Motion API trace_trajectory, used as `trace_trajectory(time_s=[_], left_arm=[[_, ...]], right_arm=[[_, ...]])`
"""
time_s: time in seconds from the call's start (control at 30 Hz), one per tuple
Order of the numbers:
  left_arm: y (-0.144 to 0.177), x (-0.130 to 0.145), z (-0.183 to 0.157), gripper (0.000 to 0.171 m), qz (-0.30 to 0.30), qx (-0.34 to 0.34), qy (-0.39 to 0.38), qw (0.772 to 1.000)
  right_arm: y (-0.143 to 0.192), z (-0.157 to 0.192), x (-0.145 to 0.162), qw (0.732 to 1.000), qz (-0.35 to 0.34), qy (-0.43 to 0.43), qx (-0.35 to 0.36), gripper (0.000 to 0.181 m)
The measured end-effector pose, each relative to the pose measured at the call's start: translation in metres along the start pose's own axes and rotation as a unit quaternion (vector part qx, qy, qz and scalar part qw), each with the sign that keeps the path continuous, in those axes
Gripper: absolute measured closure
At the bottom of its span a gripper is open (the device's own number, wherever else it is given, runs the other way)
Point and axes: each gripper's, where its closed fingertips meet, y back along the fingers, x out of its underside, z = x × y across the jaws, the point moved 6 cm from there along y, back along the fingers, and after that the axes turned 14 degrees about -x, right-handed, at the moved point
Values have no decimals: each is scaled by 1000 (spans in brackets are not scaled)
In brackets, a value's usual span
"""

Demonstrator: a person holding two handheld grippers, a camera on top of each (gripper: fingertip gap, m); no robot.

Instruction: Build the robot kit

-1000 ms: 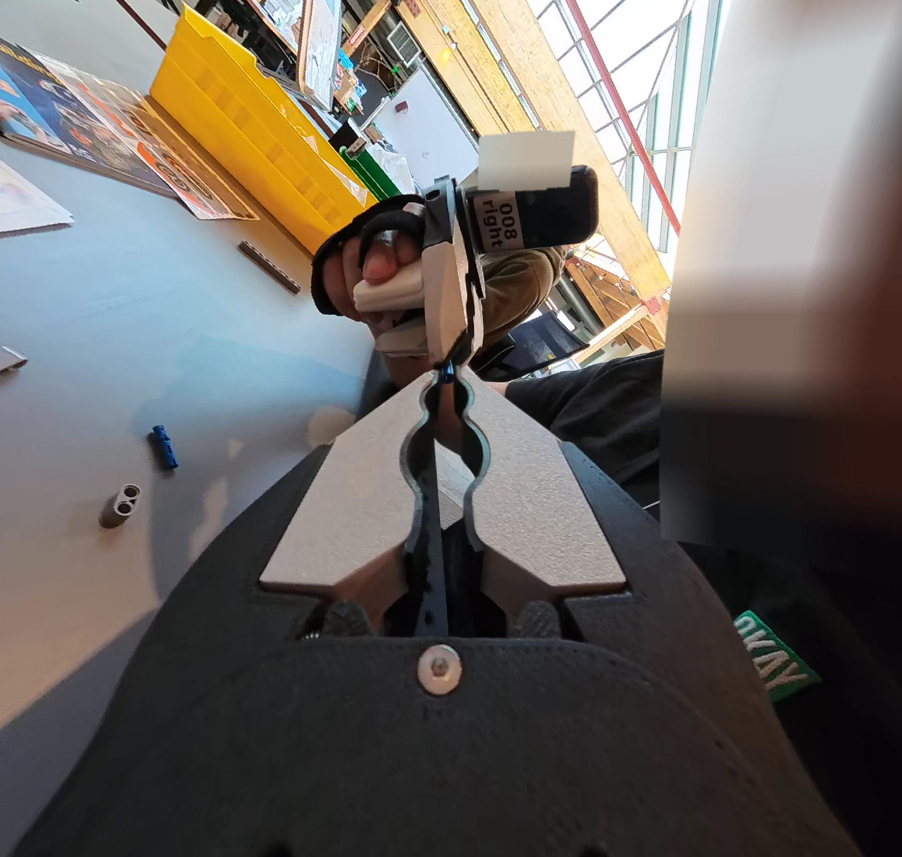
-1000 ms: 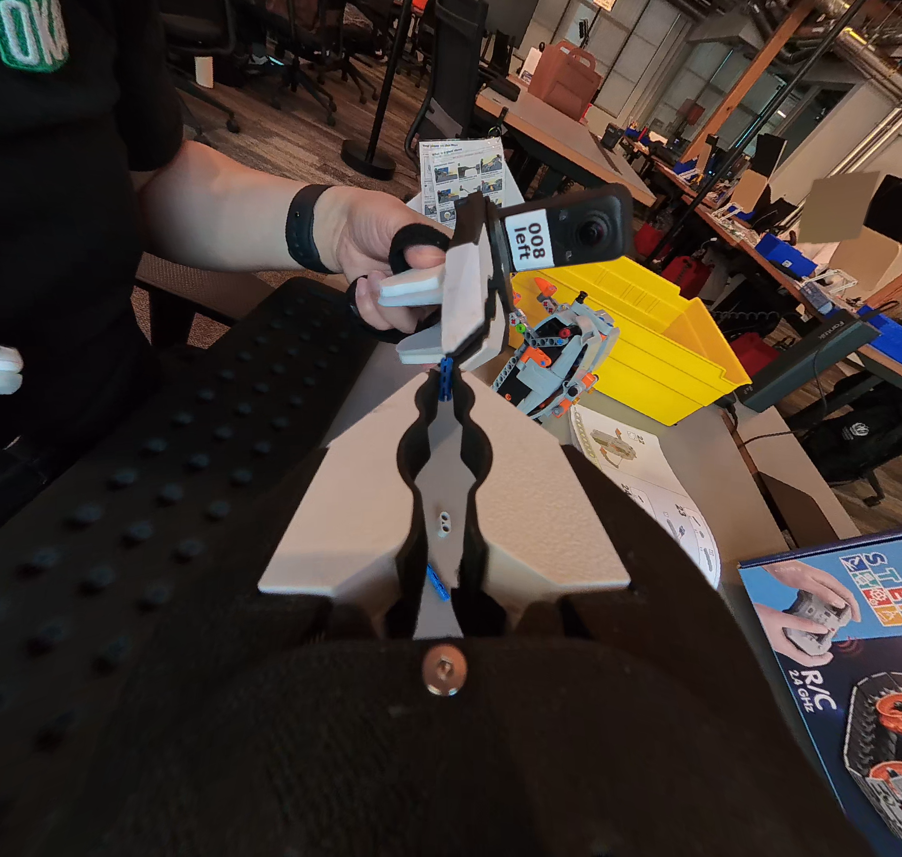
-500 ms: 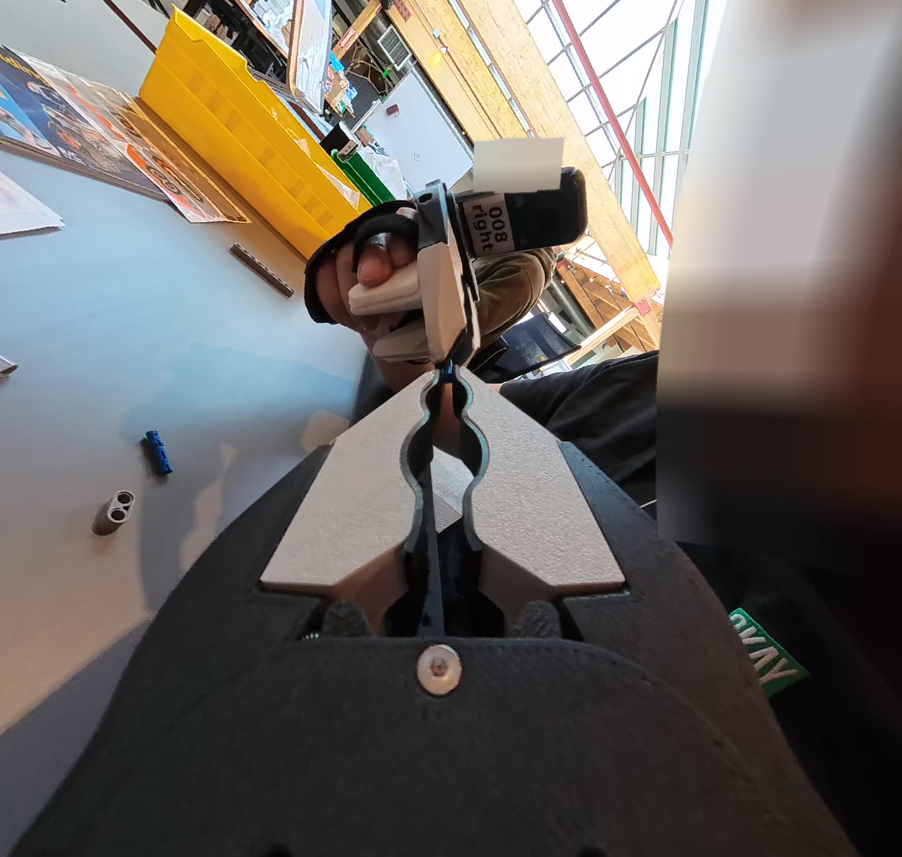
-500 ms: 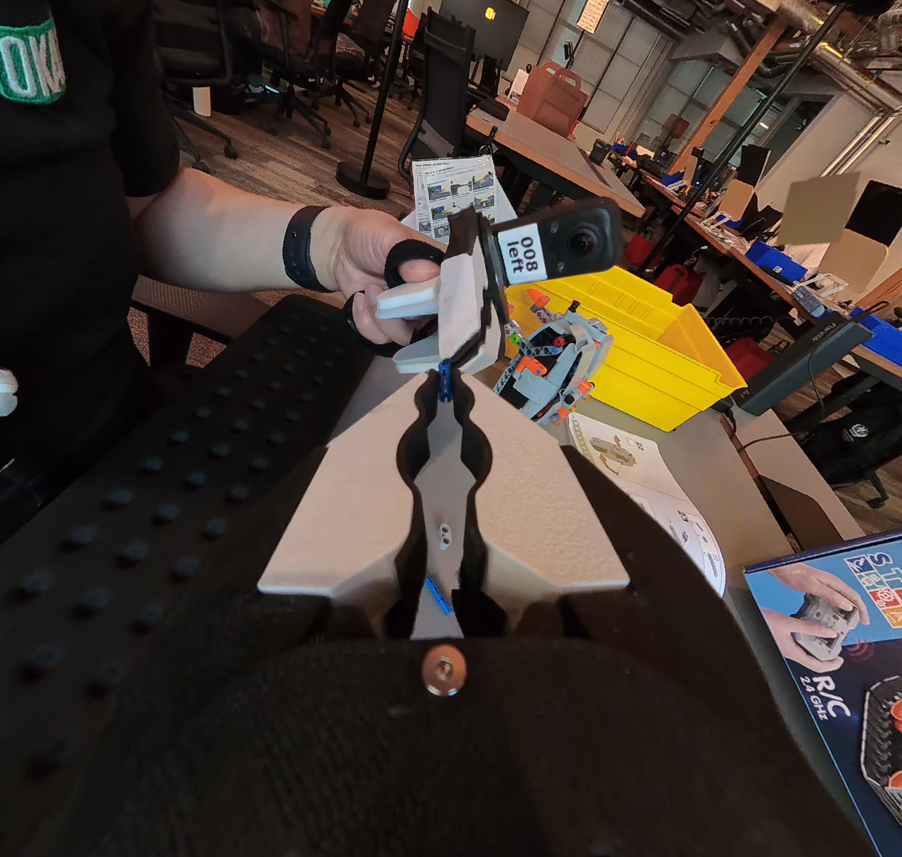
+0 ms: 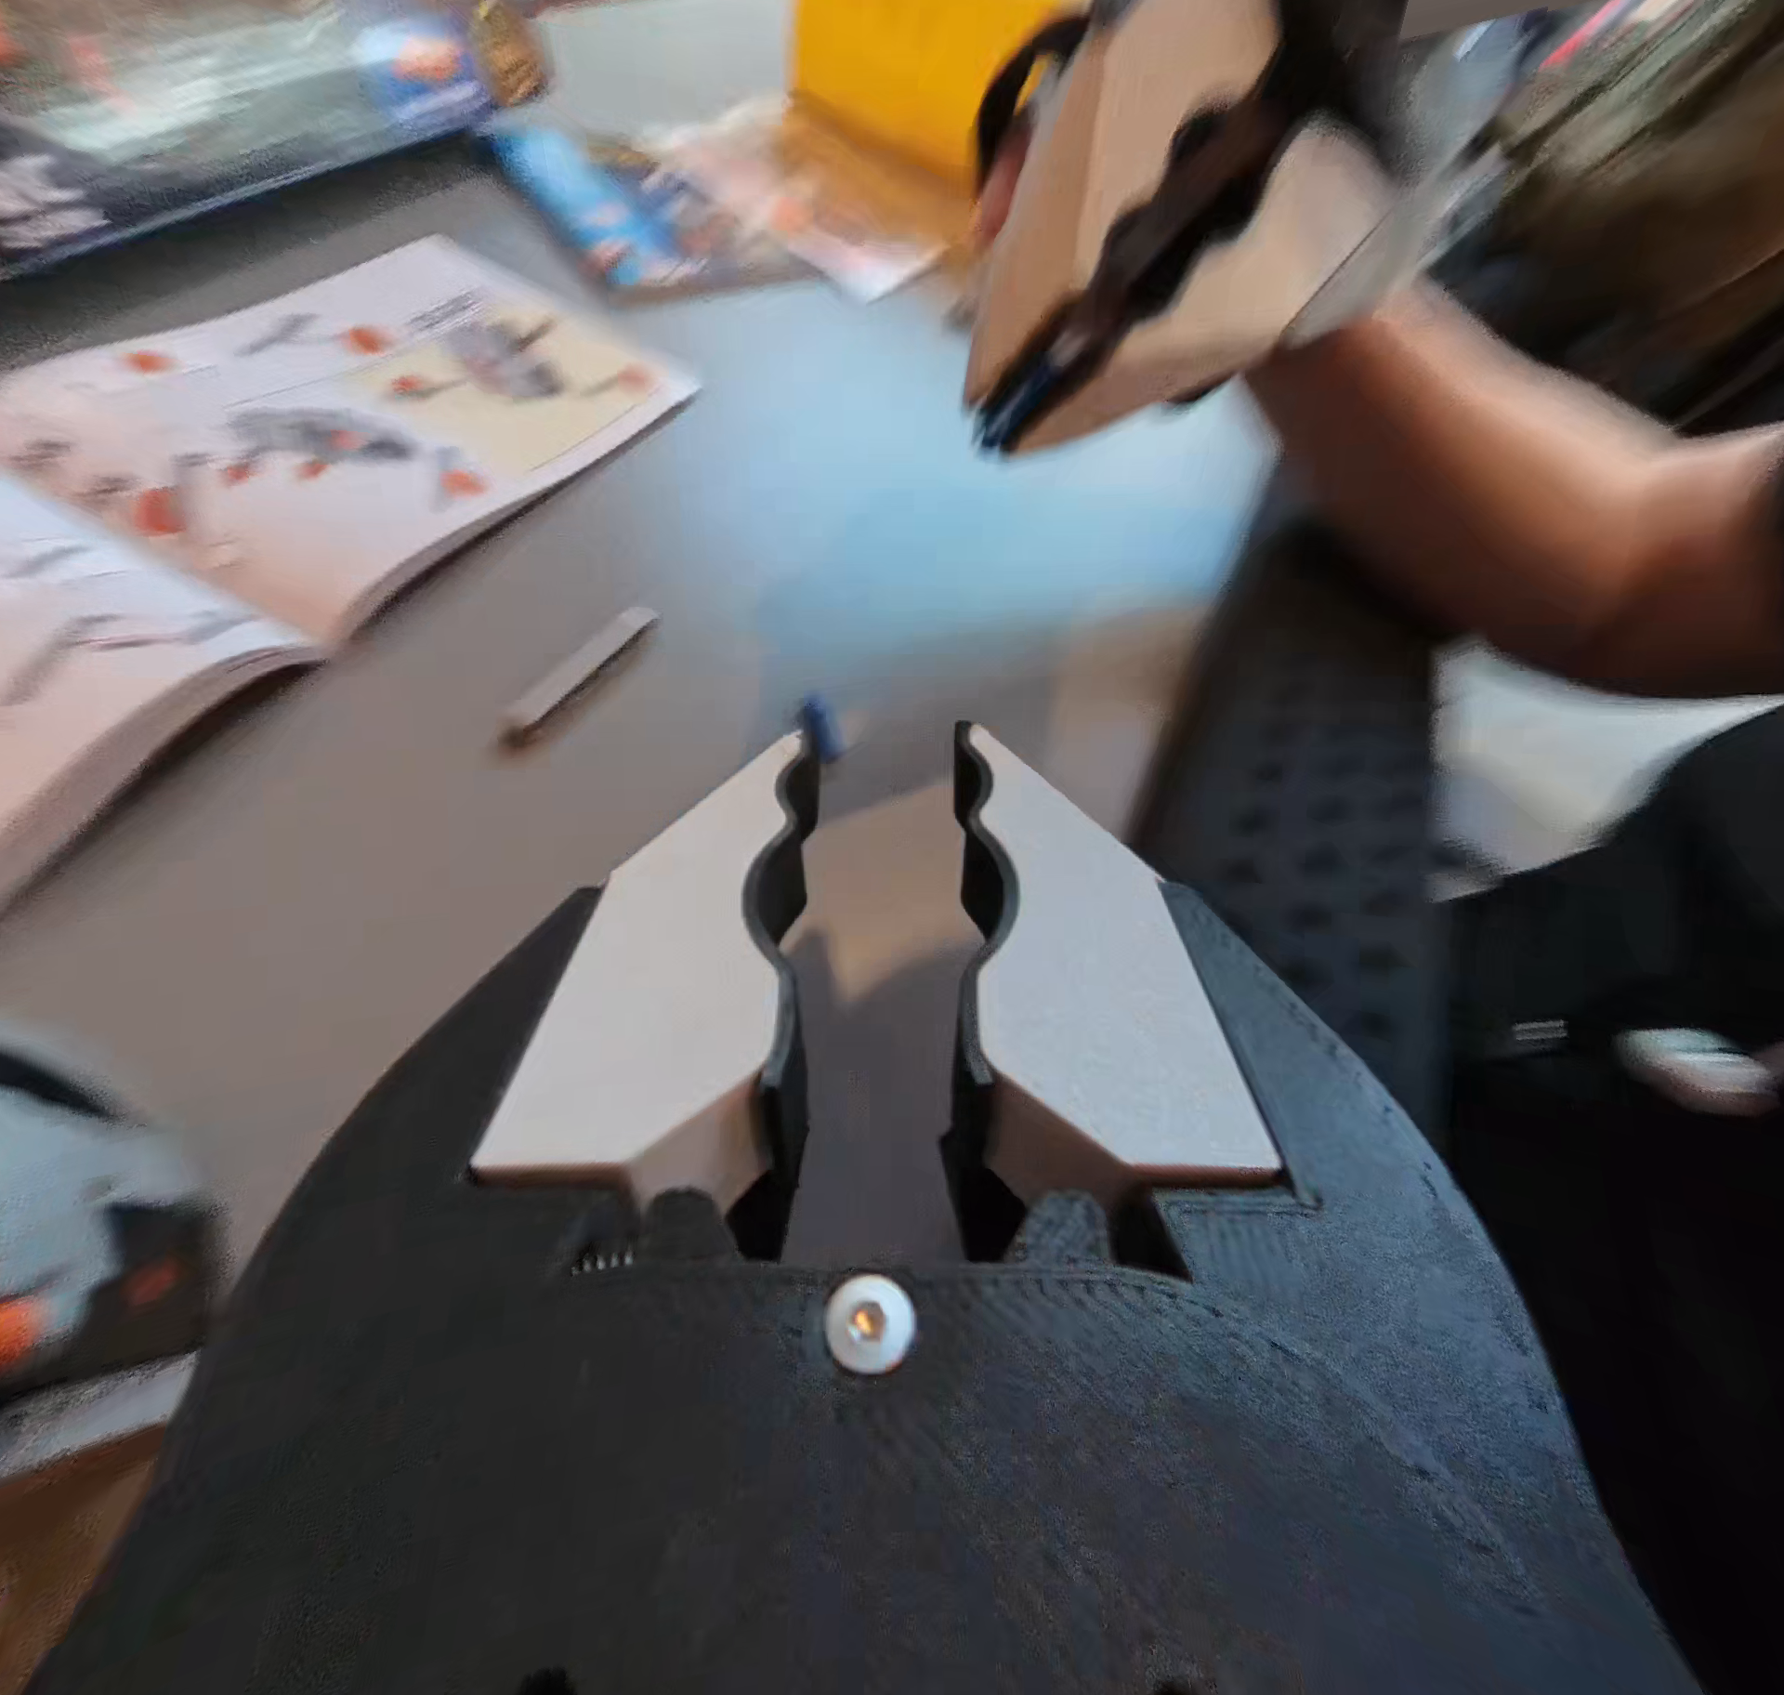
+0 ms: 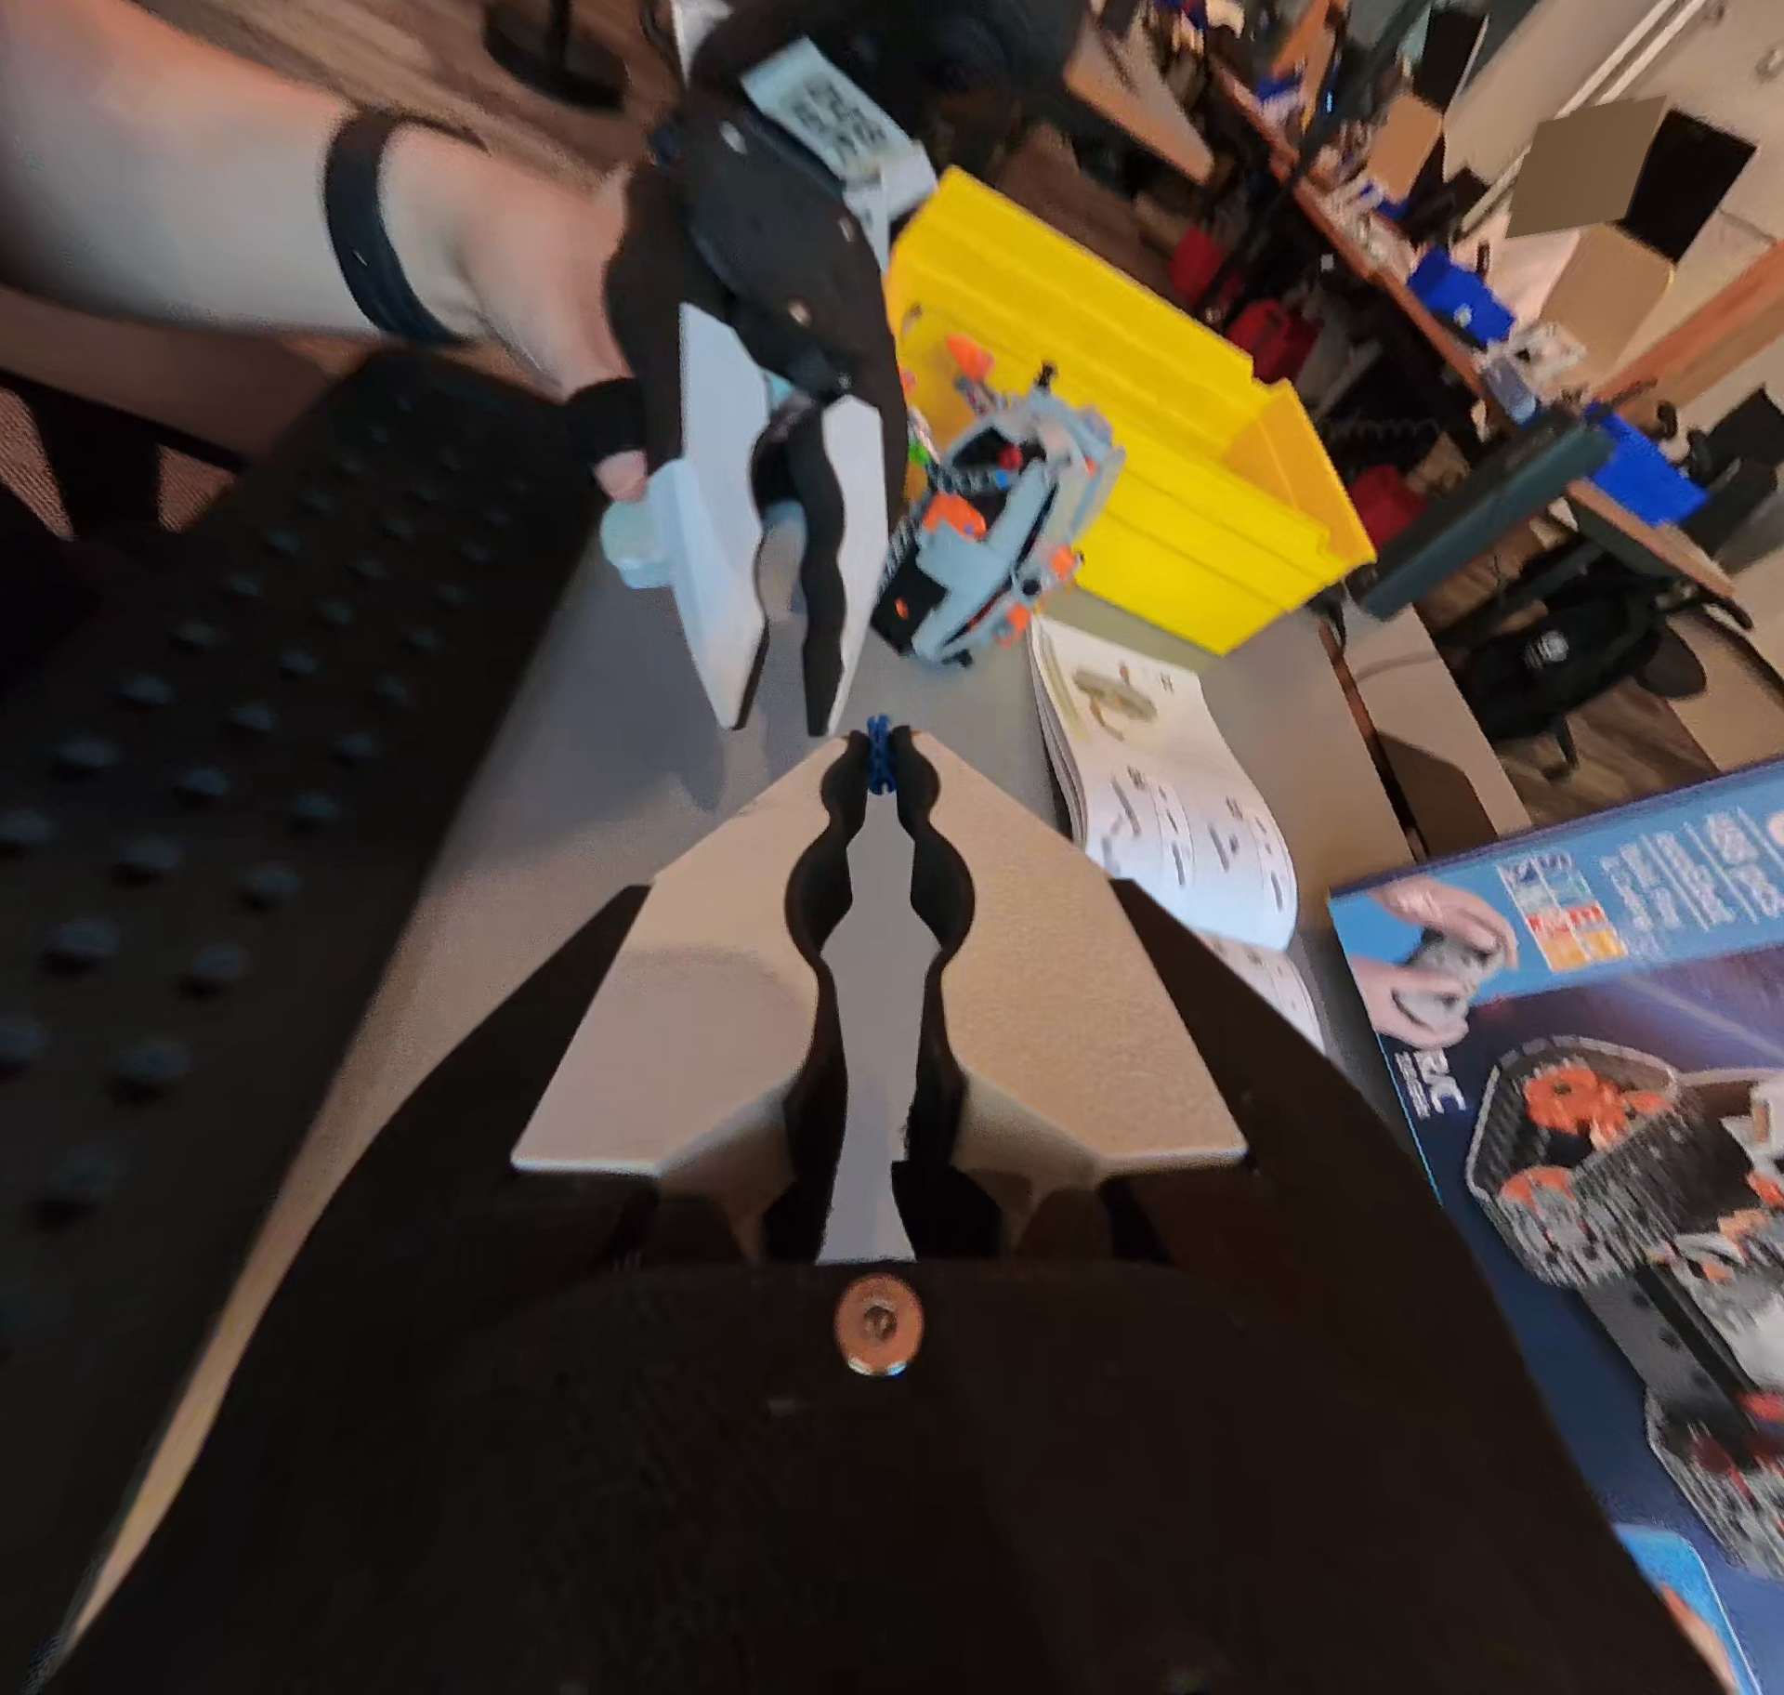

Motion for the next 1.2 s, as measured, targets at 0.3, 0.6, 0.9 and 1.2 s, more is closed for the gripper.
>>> trace_trajectory(time_s=[0.3, 0.6, 0.9, 1.2], left_arm=[[-45, 38, 19, 150, 125, -138, -176, 967], [-44, 42, 22, 147, 101, -116, -163, 974], [-47, 42, 19, 164, 98, -109, -181, 972], [-44, 44, 8, 166, 99, -187, -293, 932]], right_arm=[[-14, 1, 23, 997, 63, -24, -23, 178], [-20, 4, 30, 995, 89, -32, -38, 177], [-23, 4, 36, 992, 104, -48, -44, 177], [-48, 17, 44, 983, 182, 24, -3, 178]])
